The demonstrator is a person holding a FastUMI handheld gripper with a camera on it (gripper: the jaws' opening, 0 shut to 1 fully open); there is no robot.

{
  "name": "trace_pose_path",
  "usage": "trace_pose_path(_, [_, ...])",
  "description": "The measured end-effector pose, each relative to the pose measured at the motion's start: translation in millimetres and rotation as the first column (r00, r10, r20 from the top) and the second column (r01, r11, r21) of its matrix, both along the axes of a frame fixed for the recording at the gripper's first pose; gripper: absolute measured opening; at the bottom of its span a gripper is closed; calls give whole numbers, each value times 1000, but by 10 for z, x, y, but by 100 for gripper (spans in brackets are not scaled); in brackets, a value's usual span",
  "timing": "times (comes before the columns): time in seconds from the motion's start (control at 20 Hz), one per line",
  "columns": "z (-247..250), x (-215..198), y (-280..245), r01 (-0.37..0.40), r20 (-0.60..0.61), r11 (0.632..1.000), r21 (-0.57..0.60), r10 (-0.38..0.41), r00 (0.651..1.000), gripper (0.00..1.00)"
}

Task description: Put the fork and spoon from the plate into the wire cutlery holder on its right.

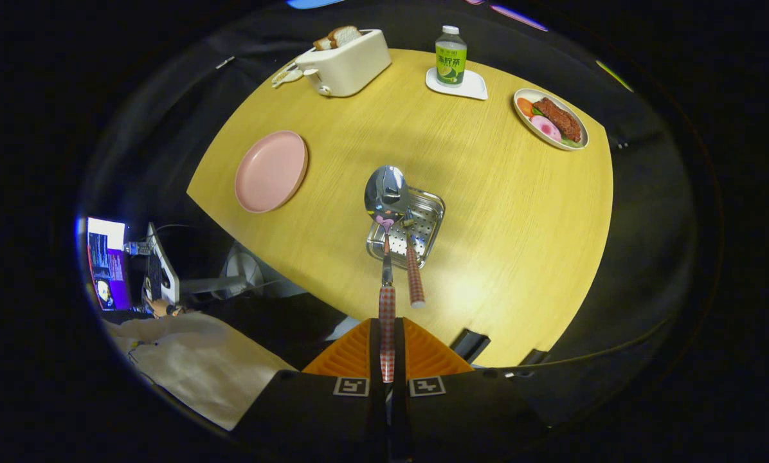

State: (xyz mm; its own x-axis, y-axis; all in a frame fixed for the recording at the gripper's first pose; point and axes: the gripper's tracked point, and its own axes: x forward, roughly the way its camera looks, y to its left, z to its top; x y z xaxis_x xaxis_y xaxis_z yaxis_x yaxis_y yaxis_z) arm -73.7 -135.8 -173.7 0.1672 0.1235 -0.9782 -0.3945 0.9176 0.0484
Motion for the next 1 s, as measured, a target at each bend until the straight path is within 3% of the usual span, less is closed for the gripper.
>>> trace_pose_path(0.45, [-100,134,-239,-170,-265,977,-128,132,955,9])
trace_pose_path(0.9, [-319,222,-305,-300,-454,931,-207,180,873,9])
trace_pose_path(1.0, [-338,311,-288,-306,-463,927,-219,177,869,8])
